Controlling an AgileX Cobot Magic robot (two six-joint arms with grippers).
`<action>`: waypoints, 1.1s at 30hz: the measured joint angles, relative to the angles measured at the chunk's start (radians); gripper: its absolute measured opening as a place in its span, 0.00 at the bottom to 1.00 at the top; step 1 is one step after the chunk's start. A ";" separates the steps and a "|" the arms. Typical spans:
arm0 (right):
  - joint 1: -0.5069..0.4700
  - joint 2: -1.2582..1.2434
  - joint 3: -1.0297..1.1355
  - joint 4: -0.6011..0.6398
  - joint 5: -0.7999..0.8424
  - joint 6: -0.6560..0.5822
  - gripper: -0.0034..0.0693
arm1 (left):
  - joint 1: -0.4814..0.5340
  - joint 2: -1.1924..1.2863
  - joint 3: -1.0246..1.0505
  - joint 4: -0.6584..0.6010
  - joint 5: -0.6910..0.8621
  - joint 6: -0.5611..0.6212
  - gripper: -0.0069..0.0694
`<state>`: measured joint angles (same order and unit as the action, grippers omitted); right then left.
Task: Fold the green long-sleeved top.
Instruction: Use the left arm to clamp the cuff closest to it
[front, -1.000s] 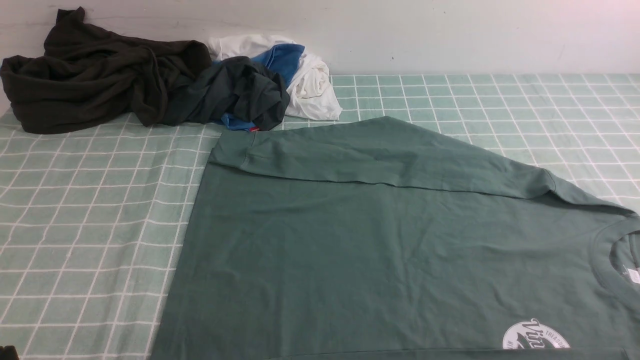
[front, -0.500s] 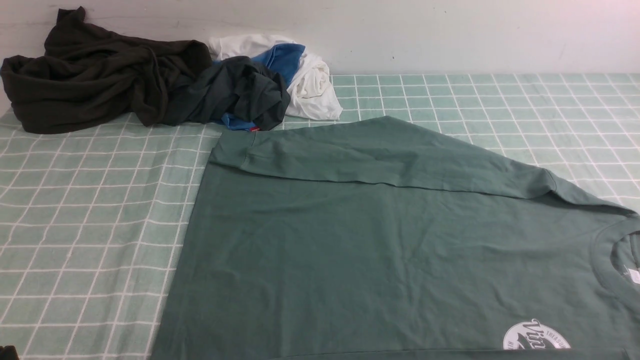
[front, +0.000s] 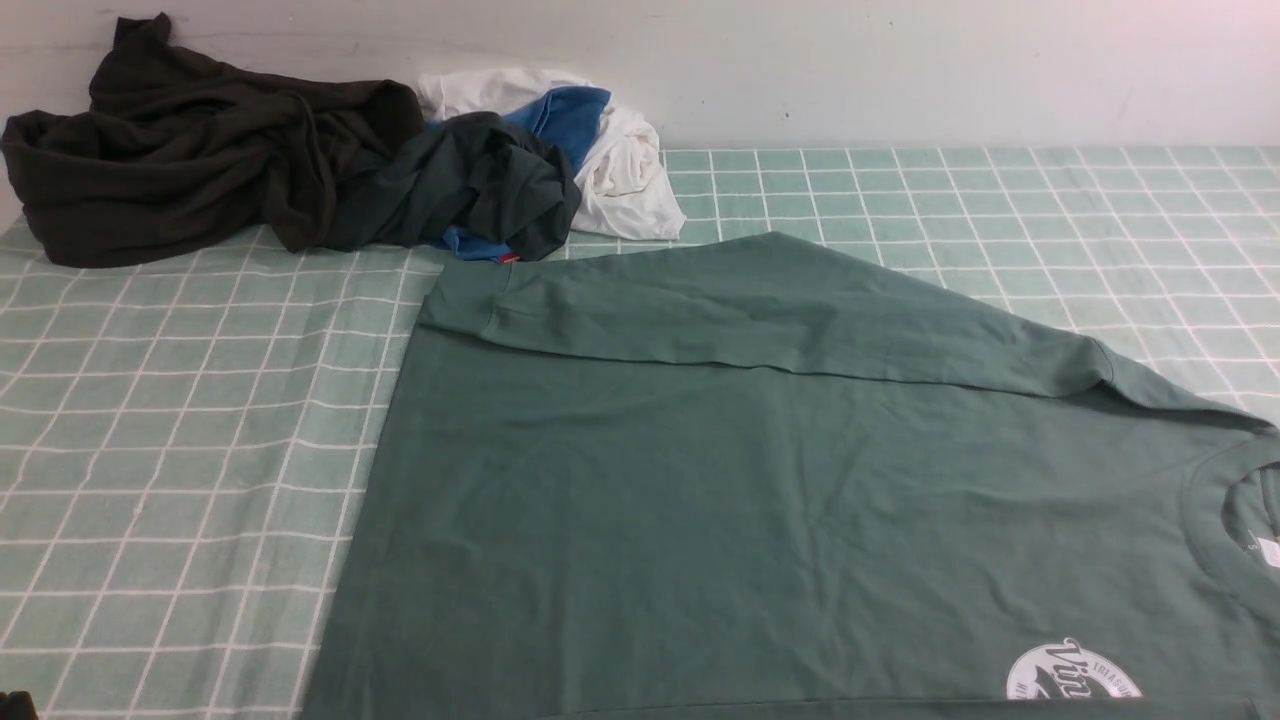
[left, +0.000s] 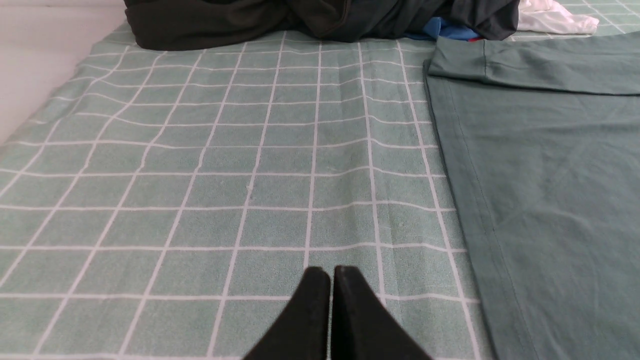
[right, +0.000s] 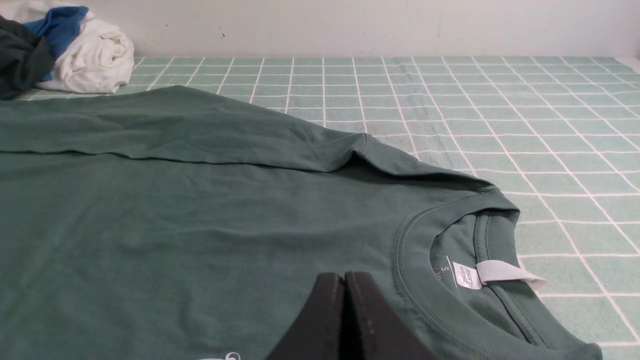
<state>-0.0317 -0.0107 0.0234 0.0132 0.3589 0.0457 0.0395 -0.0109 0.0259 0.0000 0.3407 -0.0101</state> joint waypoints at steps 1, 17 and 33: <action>0.000 0.000 0.000 0.000 0.000 0.000 0.03 | 0.000 0.000 0.000 0.000 0.000 0.000 0.09; 0.000 0.000 0.000 0.000 0.000 0.000 0.03 | 0.000 0.000 0.000 0.007 0.000 0.010 0.09; 0.000 0.000 0.000 0.000 -0.002 0.003 0.03 | 0.000 0.000 0.000 -0.022 -0.001 -0.017 0.09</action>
<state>-0.0317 -0.0107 0.0234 0.0132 0.3571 0.0488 0.0395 -0.0109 0.0259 -0.0219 0.3398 -0.0268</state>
